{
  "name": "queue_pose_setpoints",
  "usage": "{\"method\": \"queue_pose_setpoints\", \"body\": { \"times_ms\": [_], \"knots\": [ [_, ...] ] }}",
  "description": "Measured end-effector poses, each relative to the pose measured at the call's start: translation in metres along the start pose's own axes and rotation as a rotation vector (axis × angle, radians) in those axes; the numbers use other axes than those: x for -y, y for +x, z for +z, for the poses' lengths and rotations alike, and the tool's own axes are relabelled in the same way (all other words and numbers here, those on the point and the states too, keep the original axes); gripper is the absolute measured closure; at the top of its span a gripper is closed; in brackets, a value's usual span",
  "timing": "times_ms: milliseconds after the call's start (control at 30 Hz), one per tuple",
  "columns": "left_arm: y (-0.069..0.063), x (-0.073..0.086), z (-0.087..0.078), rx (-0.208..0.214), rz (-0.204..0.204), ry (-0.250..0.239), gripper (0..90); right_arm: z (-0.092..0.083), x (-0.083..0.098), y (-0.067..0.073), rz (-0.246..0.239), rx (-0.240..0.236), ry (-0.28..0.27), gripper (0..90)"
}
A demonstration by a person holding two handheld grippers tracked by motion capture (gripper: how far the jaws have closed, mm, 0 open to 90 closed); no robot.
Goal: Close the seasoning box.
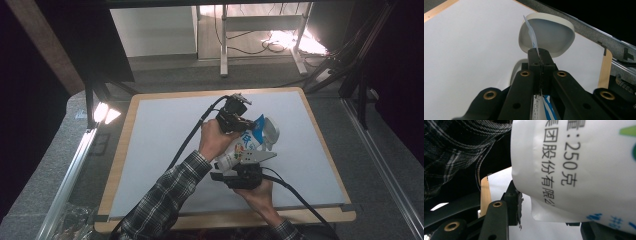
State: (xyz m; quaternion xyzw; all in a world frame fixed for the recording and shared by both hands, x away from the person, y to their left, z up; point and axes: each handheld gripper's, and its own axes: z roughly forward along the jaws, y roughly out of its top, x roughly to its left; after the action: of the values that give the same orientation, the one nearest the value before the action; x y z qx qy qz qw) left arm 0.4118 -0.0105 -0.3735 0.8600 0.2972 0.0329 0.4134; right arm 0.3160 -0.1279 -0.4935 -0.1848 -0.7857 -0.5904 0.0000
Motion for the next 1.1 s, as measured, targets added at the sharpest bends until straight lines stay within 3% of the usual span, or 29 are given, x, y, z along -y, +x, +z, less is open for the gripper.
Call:
{"method": "queue_pose_setpoints", "body": {
  "times_ms": [600, 1100],
  "knots": [
    [0.0011, -0.0009, -0.0006, -0.007, 0.001, 0.003, 90.0, 0.0018, -0.0003, 0.0052, -0.007, 0.044, -0.005, 56.4],
    [0.0009, -0.002, -0.0011, -0.007, 0.001, 0.01, 90.0, 0.002, -0.0003, 0.0074, -0.004, 0.074, -0.01, 61.8]
  ]
}}
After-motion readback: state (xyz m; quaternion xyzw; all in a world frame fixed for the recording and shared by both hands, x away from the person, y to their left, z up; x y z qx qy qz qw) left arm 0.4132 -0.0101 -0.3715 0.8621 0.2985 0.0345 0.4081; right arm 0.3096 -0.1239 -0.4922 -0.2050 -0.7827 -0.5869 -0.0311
